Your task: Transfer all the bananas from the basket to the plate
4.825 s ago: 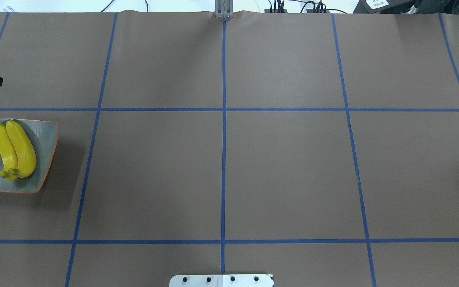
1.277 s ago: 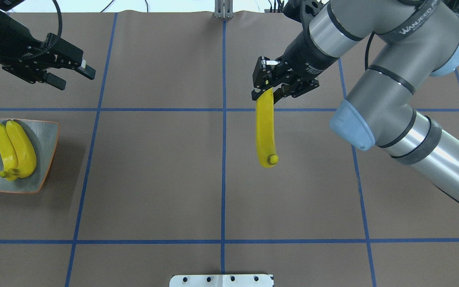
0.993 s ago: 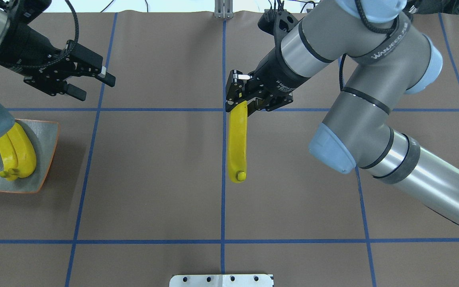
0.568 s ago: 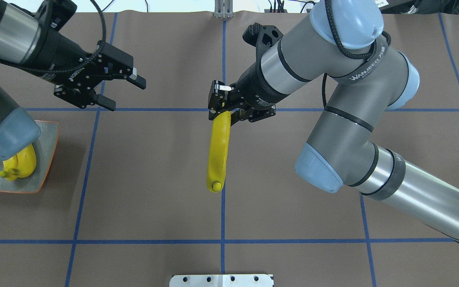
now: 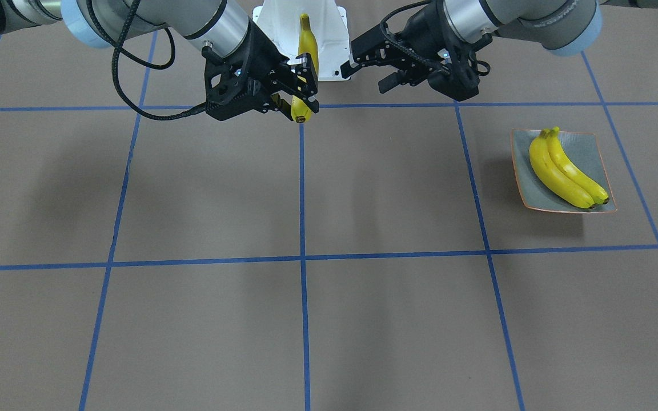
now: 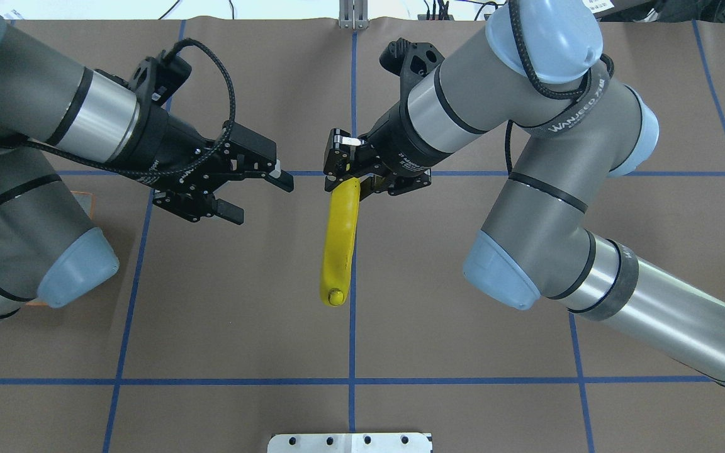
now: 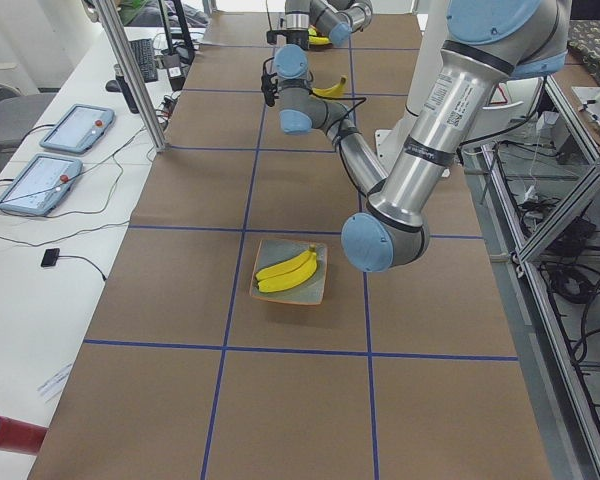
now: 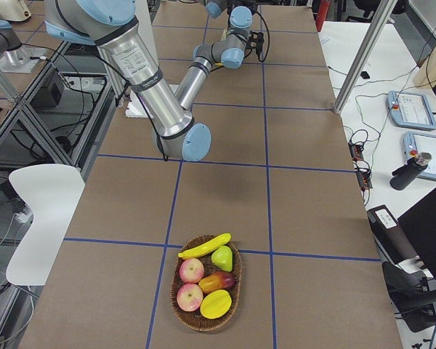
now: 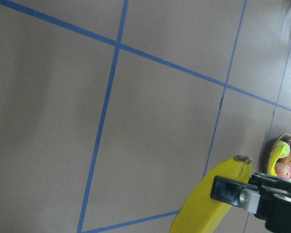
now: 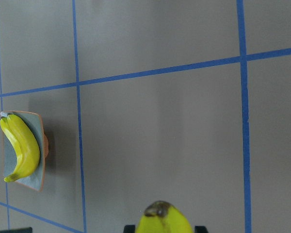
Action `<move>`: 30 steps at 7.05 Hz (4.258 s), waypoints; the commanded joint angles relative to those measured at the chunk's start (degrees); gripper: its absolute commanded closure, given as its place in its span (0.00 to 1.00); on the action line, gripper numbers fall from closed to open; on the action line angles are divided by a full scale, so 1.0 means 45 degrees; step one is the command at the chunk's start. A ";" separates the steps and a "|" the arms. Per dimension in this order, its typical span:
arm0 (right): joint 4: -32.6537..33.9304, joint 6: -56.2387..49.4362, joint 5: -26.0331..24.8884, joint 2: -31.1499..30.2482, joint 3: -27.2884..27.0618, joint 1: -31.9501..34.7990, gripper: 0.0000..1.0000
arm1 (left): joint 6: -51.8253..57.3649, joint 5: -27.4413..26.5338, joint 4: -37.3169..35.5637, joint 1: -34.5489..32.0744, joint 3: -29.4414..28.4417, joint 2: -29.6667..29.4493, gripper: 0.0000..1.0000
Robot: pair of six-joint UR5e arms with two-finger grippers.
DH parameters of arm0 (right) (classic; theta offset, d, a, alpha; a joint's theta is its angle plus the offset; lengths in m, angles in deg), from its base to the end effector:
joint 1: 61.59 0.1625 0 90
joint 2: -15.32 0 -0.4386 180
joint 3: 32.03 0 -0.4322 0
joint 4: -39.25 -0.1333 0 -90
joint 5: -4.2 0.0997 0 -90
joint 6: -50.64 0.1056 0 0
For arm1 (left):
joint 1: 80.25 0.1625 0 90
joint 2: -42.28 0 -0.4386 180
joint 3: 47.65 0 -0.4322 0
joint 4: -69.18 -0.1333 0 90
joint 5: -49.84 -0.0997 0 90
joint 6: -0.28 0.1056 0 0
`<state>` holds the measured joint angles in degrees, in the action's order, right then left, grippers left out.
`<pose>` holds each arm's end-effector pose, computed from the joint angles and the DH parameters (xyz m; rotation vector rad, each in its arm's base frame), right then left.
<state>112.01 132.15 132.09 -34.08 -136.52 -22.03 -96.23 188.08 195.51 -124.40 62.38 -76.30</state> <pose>-0.4517 -0.4619 0.0714 -0.0262 -1.3288 0.0429 0.3742 -0.4392 0.1303 -0.1908 1.5005 -0.0852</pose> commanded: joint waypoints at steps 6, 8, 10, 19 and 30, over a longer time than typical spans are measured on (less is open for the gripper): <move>-0.0036 0.0012 -0.0001 0.0000 -0.0001 -0.0001 1.00 | -0.0114 -0.1873 -0.0045 0.2291 -0.0096 -0.0504 0.00; -0.0036 0.0012 0.0019 -0.0038 -0.0079 0.0018 1.00 | -0.0407 -0.2726 -0.0045 0.2835 -0.0155 -0.0602 0.01; -0.0036 0.0012 0.0019 -0.0058 -0.0079 0.0019 1.00 | -0.0446 -0.2811 -0.0064 0.2878 -0.0175 -0.0602 0.41; -0.1481 0.2234 0.0018 -0.0176 -0.0021 0.0600 0.00 | -0.0993 -0.2498 -0.0240 0.2878 -0.0136 -0.0408 1.00; -0.1384 0.1692 -0.0001 -0.2714 0.0467 0.3417 0.00 | -0.0974 -0.1541 -0.0357 -0.1769 0.0025 0.6332 1.00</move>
<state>105.69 140.10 132.05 -46.12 -134.61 -6.98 -100.66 181.17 193.91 -131.37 64.70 -48.61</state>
